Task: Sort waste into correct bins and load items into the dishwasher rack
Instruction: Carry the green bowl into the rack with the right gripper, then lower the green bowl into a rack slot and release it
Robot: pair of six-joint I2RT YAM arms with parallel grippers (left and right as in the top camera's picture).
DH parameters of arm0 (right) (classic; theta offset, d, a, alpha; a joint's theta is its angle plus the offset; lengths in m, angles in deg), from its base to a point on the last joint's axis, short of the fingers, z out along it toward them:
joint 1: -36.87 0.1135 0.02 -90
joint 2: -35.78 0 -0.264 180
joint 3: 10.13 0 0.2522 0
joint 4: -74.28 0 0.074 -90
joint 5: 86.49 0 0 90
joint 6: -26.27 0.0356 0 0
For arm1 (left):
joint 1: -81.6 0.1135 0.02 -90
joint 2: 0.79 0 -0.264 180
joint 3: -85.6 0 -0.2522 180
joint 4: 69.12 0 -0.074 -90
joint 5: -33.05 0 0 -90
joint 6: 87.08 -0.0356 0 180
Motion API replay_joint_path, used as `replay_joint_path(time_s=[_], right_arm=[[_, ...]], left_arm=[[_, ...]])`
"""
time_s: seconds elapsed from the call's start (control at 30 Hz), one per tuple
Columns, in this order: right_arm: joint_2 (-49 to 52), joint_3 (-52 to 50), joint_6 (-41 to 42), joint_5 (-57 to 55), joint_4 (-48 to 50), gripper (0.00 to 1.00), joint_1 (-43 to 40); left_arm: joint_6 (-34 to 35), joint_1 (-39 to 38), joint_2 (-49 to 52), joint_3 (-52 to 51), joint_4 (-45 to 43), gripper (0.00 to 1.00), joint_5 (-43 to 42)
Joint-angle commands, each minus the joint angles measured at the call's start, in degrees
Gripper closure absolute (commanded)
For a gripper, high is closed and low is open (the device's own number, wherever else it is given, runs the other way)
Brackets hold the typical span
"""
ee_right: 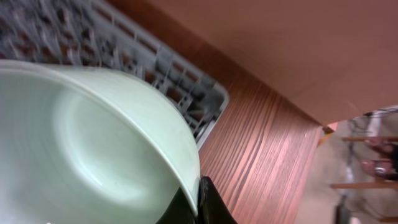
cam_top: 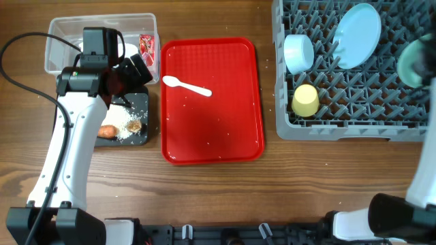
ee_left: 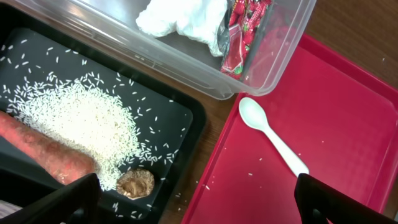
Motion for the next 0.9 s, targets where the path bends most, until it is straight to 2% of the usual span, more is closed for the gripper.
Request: replay_joint_path(time_s=[0.0, 0.1, 0.17, 0.27, 0.53, 0.87], right_arm=[[0.5, -10.4, 2.7, -11.9, 6.1, 0.96, 7.3], [0.6, -17.5, 2.6, -17.0, 12.4, 0.96, 11.0], [0.6, -22.0, -0.4, -17.4, 17.8, 0.96, 11.8], [0.6, -26.7, -0.7, -17.5, 23.6, 0.96, 11.7], [0.9, -29.6, -0.6, -16.0, 27.4, 0.96, 11.6], [3.0, -38.0, -1.5, -16.2, 37.0, 0.96, 11.6]], left_arm=[[0.7, 0.0, 0.3, -0.4, -0.7, 0.01, -0.1], [0.7, 0.0, 0.3, -0.4, -0.9, 0.01, -0.1], [0.7, 0.0, 0.3, -0.4, -0.9, 0.01, -0.1], [0.7, 0.0, 0.3, -0.4, -0.9, 0.01, -0.1], [0.7, 0.0, 0.3, -0.4, -0.7, 0.02, -0.1], [0.7, 0.0, 0.3, -0.4, 0.4, 0.02, -0.1]])
